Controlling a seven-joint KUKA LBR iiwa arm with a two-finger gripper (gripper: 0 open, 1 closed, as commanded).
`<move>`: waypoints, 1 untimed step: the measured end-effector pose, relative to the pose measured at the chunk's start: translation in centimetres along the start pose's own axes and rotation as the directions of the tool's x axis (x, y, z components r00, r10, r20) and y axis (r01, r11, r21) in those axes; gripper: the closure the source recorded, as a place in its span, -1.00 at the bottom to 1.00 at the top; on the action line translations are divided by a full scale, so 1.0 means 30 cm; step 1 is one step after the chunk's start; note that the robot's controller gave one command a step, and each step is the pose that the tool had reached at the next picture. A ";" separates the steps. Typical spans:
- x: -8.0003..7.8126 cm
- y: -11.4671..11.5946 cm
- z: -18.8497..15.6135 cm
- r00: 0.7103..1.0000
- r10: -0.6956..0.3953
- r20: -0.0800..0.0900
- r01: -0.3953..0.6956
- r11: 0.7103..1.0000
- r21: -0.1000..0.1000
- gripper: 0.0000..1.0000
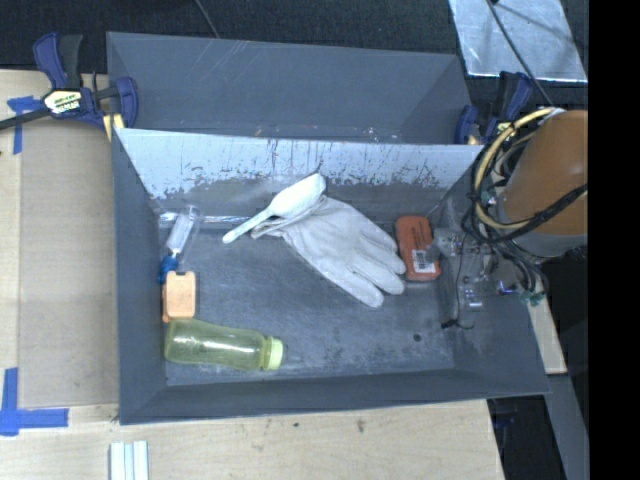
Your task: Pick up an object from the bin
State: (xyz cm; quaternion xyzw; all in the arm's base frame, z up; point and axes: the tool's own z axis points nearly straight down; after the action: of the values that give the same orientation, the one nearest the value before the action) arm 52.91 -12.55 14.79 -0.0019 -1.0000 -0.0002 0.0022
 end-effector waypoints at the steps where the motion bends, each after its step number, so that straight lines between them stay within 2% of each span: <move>1: -0.006 0.002 -0.016 1.000 -0.004 0.008 0.004 1.000 0.002 1.00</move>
Offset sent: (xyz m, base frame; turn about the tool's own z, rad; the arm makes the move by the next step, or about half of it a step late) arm 0.0000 0.0000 0.0000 0.0000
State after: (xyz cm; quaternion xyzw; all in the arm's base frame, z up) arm 53.09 -12.50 15.27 0.0003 -1.0000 0.0006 -0.0017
